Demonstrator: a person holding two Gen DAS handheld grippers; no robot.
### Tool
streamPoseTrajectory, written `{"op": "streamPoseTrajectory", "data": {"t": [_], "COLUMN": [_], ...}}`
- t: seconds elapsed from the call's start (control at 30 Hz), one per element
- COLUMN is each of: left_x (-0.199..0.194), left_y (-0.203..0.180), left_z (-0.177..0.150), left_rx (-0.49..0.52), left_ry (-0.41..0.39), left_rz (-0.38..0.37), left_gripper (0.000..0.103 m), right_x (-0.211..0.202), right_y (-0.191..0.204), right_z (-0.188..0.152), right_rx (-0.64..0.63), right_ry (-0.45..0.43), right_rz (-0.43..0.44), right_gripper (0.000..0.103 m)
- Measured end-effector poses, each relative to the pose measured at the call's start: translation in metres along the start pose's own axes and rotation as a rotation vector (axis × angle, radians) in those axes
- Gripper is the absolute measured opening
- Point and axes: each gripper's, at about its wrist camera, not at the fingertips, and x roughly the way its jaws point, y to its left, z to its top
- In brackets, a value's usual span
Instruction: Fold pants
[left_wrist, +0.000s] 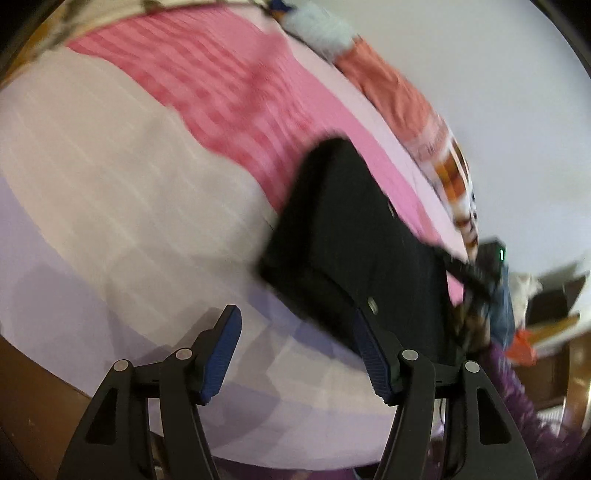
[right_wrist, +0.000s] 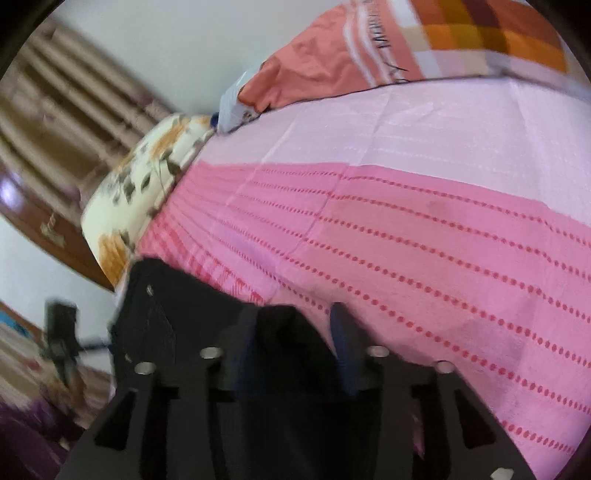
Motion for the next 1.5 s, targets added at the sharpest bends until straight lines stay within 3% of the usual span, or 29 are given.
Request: {"op": "streamPoseTrajectory", "data": {"t": [0.07, 0.17, 0.23, 0.3, 0.33, 0.47, 0.6, 0.67, 0.87, 1.03, 1.1, 1.27, 1.43, 1.5], "left_x": [0.014, 0.021, 0.02, 0.017, 0.013, 0.005, -0.009, -0.007, 0.016, 0.017, 0.01, -0.018, 0.022, 0.025], "left_y": [-0.014, -0.027, -0.035, -0.04, -0.044, -0.056, -0.079, -0.08, -0.042, -0.051, -0.067, -0.112, -0.055, -0.049], "left_z": [-0.004, -0.003, 0.003, 0.006, 0.008, 0.011, 0.012, 0.013, 0.016, 0.023, 0.028, 0.028, 0.022, 0.013], "left_rx": [0.023, 0.059, 0.087, 0.11, 0.121, 0.174, 0.284, 0.309, 0.208, 0.216, 0.257, 0.442, 0.348, 0.375], "left_ry": [0.034, 0.019, -0.006, -0.026, -0.045, -0.105, -0.203, -0.214, -0.11, -0.097, -0.123, -0.293, -0.131, -0.131], "left_rz": [-0.03, -0.006, 0.01, 0.025, 0.034, 0.048, 0.057, 0.061, 0.076, 0.054, 0.041, 0.031, 0.108, 0.123], "left_gripper": [0.063, 0.059, 0.04, 0.026, 0.023, 0.02, 0.019, 0.019, 0.019, 0.019, 0.019, 0.019, 0.019, 0.02], "right_x": [-0.018, -0.051, -0.071, -0.085, -0.089, -0.095, -0.081, -0.065, -0.04, -0.036, -0.037, -0.039, -0.032, -0.029], "right_y": [-0.003, 0.013, 0.033, 0.049, 0.055, 0.07, 0.08, 0.082, 0.077, 0.084, 0.089, 0.096, 0.094, 0.097], "right_z": [-0.003, -0.026, -0.054, -0.083, -0.098, -0.16, -0.206, -0.22, -0.228, -0.217, -0.215, -0.217, -0.219, -0.218], "right_rx": [0.065, 0.095, 0.099, 0.134, 0.156, 0.292, 0.384, 0.424, 0.513, 0.502, 0.477, 0.433, 0.438, 0.434], "right_ry": [-0.053, -0.115, -0.141, -0.157, -0.162, -0.167, -0.141, -0.119, -0.099, -0.101, -0.099, -0.106, -0.086, -0.073], "right_rz": [-0.016, 0.046, 0.128, 0.217, 0.263, 0.393, 0.44, 0.463, 0.484, 0.493, 0.49, 0.496, 0.517, 0.524], "right_gripper": [0.048, 0.048, 0.051, 0.064, 0.067, 0.07, 0.072, 0.072, 0.072, 0.074, 0.074, 0.075, 0.077, 0.077]}}
